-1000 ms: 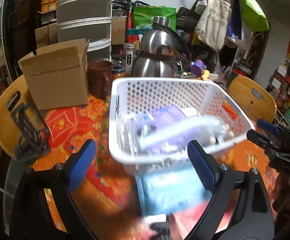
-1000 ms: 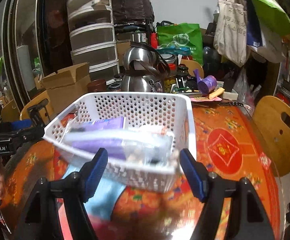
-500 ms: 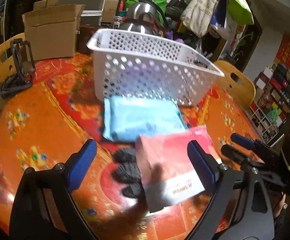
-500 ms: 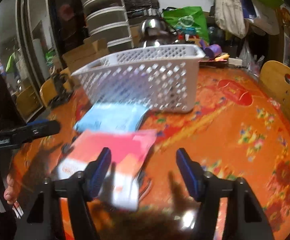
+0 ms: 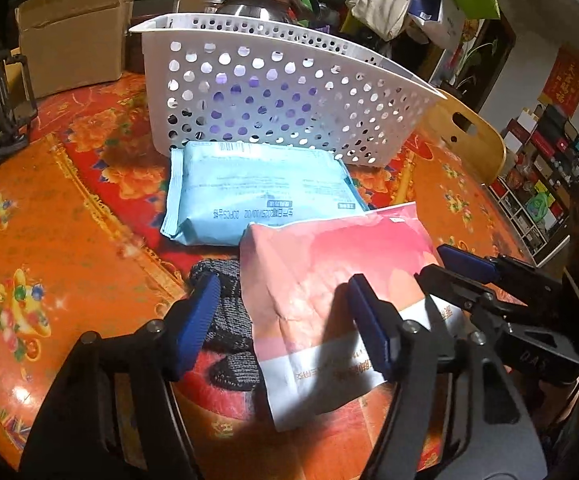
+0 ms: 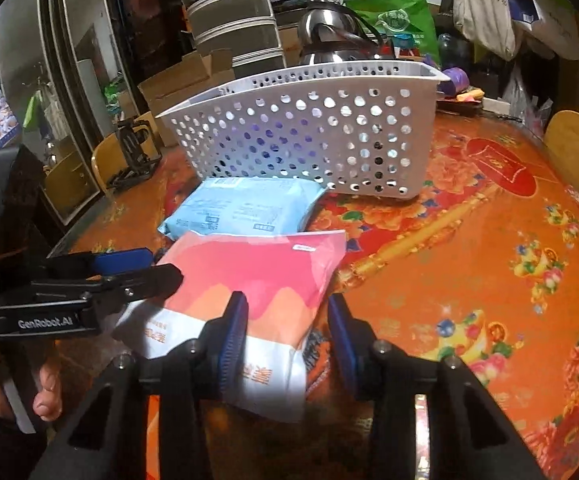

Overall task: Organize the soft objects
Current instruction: 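Grasp the pink-and-white pouch with the right tool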

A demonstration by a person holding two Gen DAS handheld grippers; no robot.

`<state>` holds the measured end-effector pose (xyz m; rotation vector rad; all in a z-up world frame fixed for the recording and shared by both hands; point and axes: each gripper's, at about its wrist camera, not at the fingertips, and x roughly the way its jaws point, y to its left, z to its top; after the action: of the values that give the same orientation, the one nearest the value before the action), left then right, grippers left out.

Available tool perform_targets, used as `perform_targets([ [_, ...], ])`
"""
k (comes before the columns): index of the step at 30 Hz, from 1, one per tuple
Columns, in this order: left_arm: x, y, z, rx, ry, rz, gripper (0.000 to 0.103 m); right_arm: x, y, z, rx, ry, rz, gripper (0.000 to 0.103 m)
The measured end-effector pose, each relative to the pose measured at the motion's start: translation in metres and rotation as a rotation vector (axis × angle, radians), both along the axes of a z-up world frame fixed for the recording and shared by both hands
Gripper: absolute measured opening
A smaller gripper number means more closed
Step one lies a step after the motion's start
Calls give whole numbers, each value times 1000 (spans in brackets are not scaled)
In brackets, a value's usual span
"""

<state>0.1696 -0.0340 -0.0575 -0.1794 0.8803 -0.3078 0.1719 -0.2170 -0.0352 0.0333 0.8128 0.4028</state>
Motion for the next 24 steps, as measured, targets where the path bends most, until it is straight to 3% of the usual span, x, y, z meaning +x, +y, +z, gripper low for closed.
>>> perform_targets([
  [5, -2, -2, -3, -11, -26, -26, 63, -1, 8, 0, -20, -6, 23, 30],
  [7, -2, -5, -5, -27, -22, -55, 59, 0, 7, -1, -3, 1, 27, 29],
  [8, -3, -6, -4, -21, -31, -58, 52, 0, 7, 0, 0, 2, 29, 28],
  [13, -6, -12, -3, -17, -48, -86, 48, -1, 11, 0, -20, -6, 37, 23],
  [21, -15, -18, 2, -1, -91, -114, 30, -4, 15, 0, -46, -22, 32, 15],
  [24, -17, -9, 5, -49, -101, -110, 26, -4, 12, 1, -32, -19, 27, 12],
])
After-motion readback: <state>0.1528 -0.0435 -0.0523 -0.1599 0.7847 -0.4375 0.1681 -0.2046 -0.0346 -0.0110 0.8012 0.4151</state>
